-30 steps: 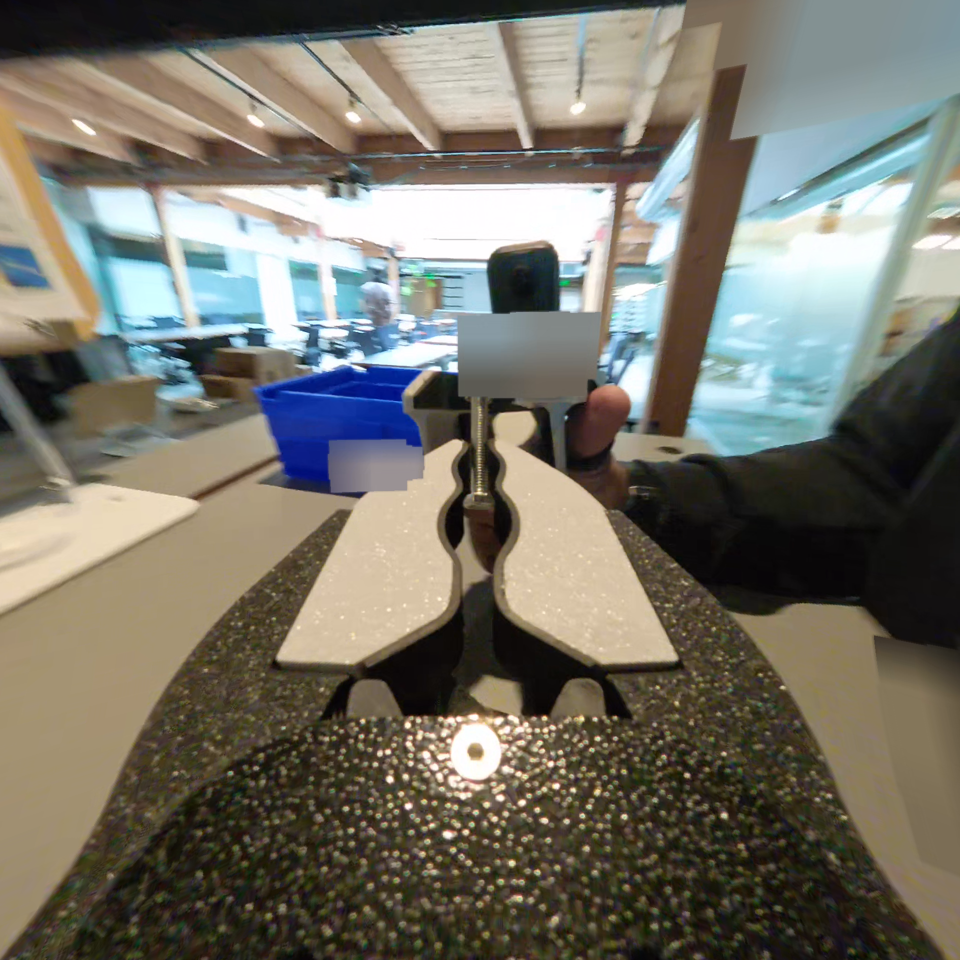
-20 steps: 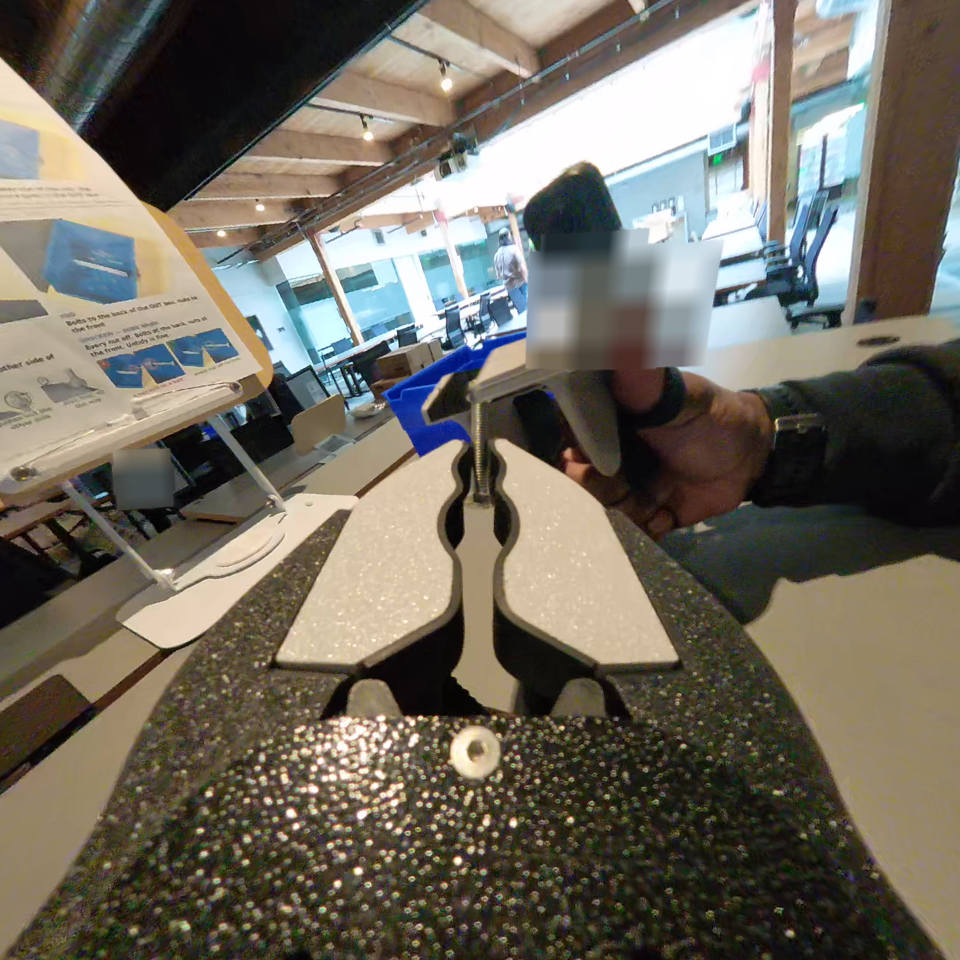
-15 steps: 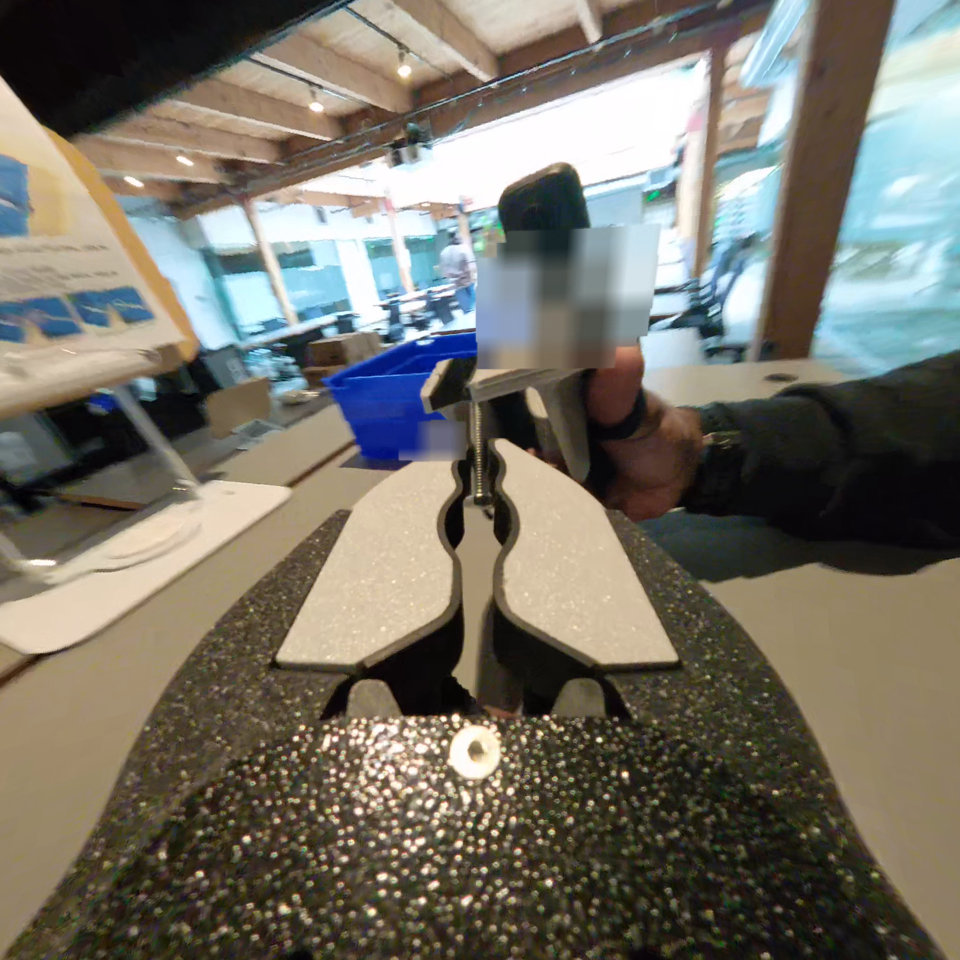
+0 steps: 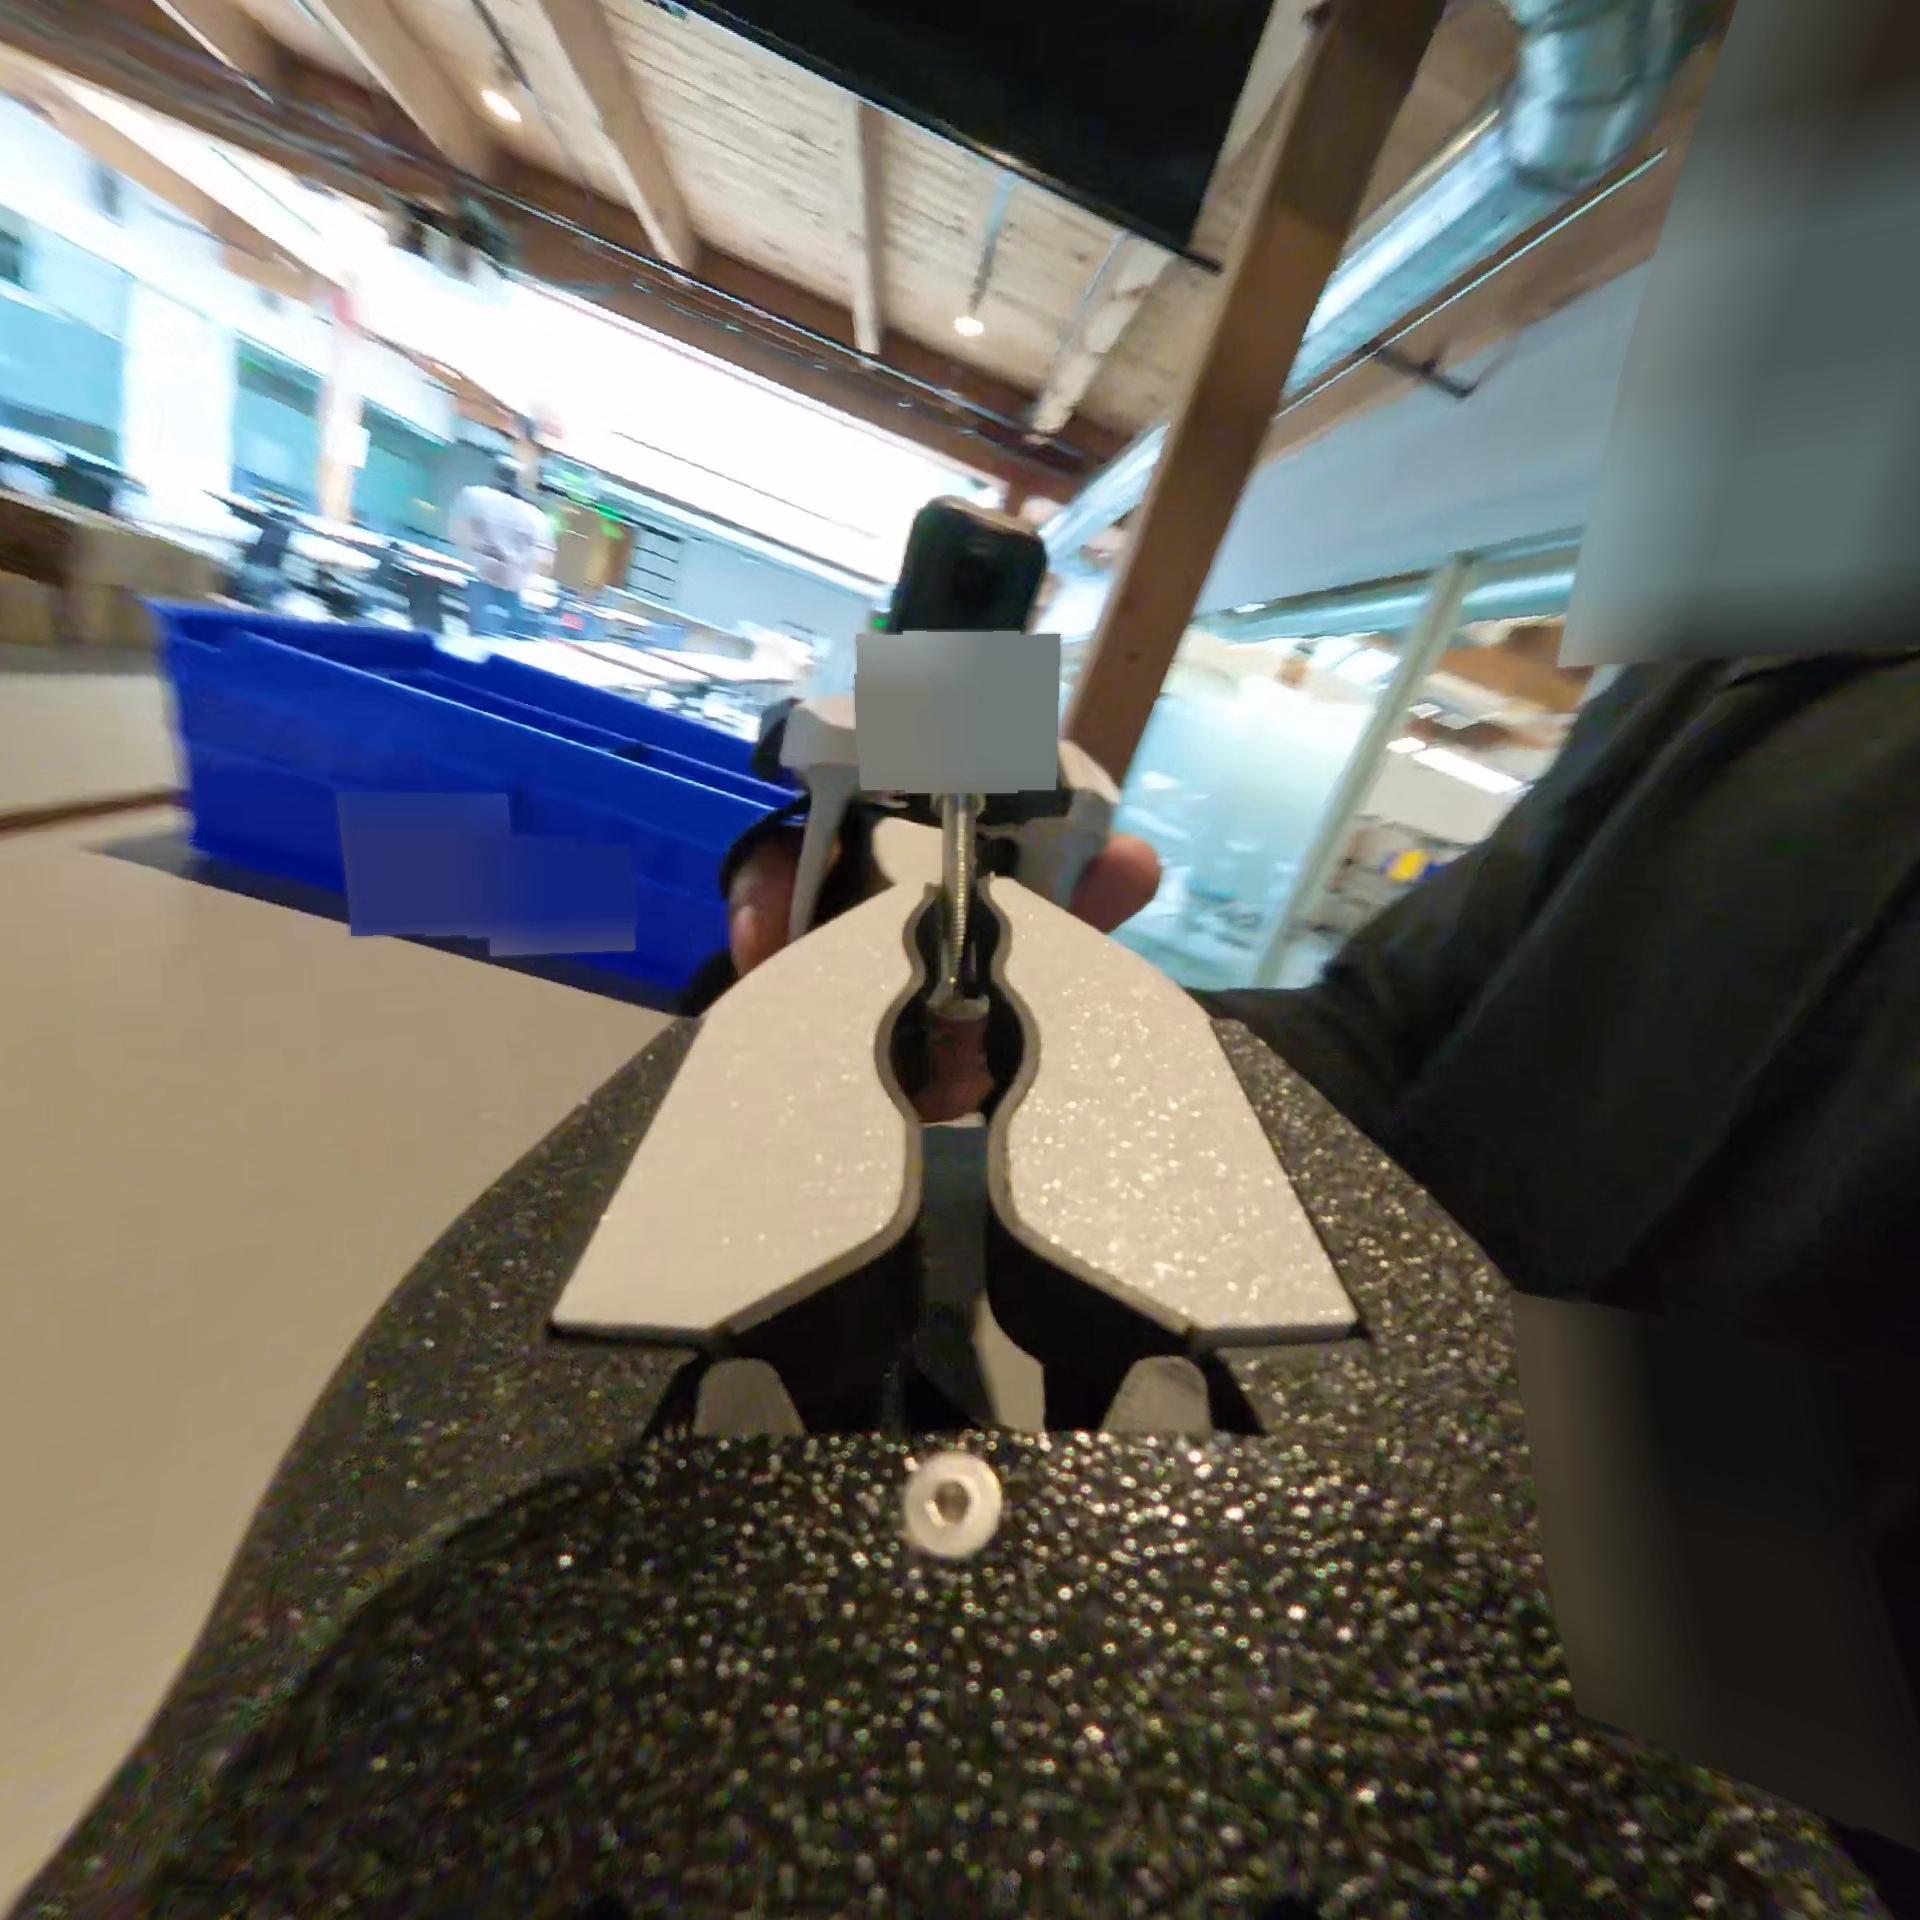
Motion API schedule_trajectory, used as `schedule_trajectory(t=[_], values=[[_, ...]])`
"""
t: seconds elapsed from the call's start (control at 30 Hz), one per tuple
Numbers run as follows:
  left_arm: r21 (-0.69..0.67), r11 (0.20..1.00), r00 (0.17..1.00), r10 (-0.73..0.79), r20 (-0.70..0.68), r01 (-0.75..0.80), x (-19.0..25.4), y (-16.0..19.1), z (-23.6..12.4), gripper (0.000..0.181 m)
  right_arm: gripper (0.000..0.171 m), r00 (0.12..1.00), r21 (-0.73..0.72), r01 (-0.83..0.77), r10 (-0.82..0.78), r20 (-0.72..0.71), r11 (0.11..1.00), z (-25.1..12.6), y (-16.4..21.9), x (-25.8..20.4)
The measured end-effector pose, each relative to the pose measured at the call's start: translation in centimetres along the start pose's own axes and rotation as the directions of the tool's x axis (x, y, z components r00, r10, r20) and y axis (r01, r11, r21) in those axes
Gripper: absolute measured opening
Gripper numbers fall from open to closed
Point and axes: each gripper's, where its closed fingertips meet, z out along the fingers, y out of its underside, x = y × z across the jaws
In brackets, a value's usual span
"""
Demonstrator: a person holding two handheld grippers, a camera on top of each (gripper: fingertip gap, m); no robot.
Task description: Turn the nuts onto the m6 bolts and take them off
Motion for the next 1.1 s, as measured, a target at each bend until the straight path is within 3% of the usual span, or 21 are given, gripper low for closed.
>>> schedule_trajectory(t=[0.23, 0.43, 0.53, 0.67, 0.77, 0.83, 0.9, 0.97, 1.0, 1.1], values=[[-0.017, 0.947, 0.914, 0.316, 0.257, -0.322, -1.9, -1.5, -0.7, 0.005, 0.028, 0.987, 0.004, -0.102, 0.102, -0.122, 0.995, -0.4, 0.2, 2.5], [-0.132, 0.878, 0.829, 0.478, 0.292, -0.46, -2.0, -0.7, -0.3, 0.005, 0.012, 0.985, 0.028, -0.155, 0.156, -0.069, 0.988, -0.4, 0.2, 2.1], [-0.075, 0.929, 0.903, 0.37, 0.217, -0.363, -1.2, -0.6, -0.1, 0.005, 0.011, 0.993, 0.017, -0.117, 0.117, -0.031, 0.993, -0.4, 0.0, 1.4], [0.008, 0.995, 0.995, 0.098, 0.008, -0.098, 0.7, -0.4, 0.1, 0.005, 0.011, 0.996, 0.015, -0.059, 0.058, 0.062, 0.998, -0.4, -0.3, -0.3], [0.011, 0.976, 0.953, -0.209, -0.218, 0.216, 2.4, -0.3, -0.2, 0.005, 0.011, 0.99, 0.008, -0.024, 0.023, 0.138, 1.0, -0.1, -0.3, -1.8], [0.003, 0.96, 0.924, -0.27, -0.272, 0.281, 2.7, 0.0, -0.2, 0.005, 0.011, 0.988, 0.01, -0.008, 0.006, 0.152, 1.0, 0.0, -0.2, -2.2], [0.021, 0.974, 0.952, -0.214, -0.219, 0.224, 2.2, -0.1, 0.0, 0.005, 0.015, 0.992, 0.019, -0.013, 0.01, 0.125, 1.0, -0.2, -0.3, -1.8], [0.037, 0.997, 0.995, -0.072, -0.074, 0.075, 0.9, -0.3, 0.1, 0.005, 0.019, 0.995, 0.024, -0.054, 0.052, 0.081, 0.998, -0.4, -0.5, -0.8], [0.02, 1.0, 1.0, 0.013, 0.0, -0.013, 0.2, -0.3, 0.1, 0.005, 0.028, 0.995, 0.023, -0.077, 0.075, 0.059, 0.997, -0.5, -0.6, -0.3], [-0.072, 0.953, 0.93, 0.303, 0.207, -0.294, -1.5, -0.6, -0.4, 0.005, 0.035, 0.994, -0.022, -0.11, 0.11, -0.018, 0.994, -0.8, 0.0, 1.2]])
